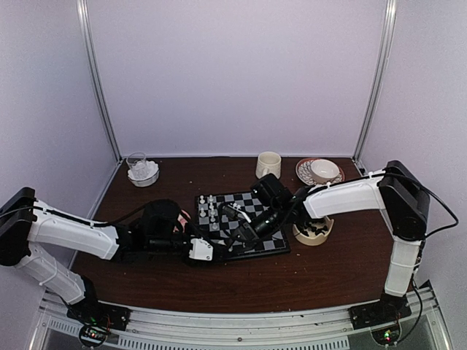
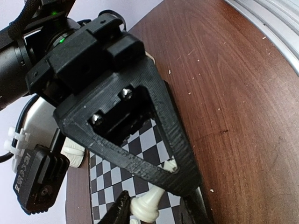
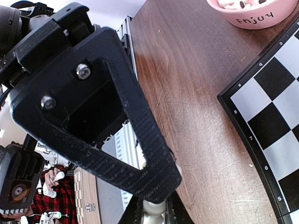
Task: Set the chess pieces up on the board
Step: Pass from the right arm to the left
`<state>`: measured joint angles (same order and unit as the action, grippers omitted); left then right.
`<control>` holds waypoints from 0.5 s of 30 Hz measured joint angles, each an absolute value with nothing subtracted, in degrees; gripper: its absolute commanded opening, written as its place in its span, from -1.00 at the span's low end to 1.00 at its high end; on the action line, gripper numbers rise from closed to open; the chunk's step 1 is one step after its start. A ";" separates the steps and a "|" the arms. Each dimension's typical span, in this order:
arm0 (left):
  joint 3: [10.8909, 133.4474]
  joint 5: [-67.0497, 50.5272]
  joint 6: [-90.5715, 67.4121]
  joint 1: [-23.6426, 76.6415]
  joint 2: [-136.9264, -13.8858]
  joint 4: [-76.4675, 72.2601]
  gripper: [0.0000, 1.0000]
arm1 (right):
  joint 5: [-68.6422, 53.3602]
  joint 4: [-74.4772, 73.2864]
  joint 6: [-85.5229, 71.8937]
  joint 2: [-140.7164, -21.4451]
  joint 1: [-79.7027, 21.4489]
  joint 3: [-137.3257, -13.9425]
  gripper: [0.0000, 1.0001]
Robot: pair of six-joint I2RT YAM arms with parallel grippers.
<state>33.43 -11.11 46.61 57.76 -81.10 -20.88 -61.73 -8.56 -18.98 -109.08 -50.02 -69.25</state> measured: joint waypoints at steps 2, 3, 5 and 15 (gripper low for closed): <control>33.43 -10.74 46.65 57.76 -81.10 -20.80 -0.47 | -61.71 -8.60 -19.29 -109.08 -49.98 -69.25 -0.80; 33.43 -10.41 46.83 57.76 -81.10 -20.69 -0.53 | -61.73 -8.73 -19.38 -109.08 -49.93 -69.25 -0.80; 33.65 -9.82 47.05 57.76 -81.12 -20.82 -0.62 | -61.82 -8.73 -19.70 -109.10 -49.91 -69.25 -0.79; 36.71 -7.81 46.78 57.87 -82.04 -16.58 -0.90 | -61.89 -7.79 -19.70 -109.10 -49.50 -68.95 -0.29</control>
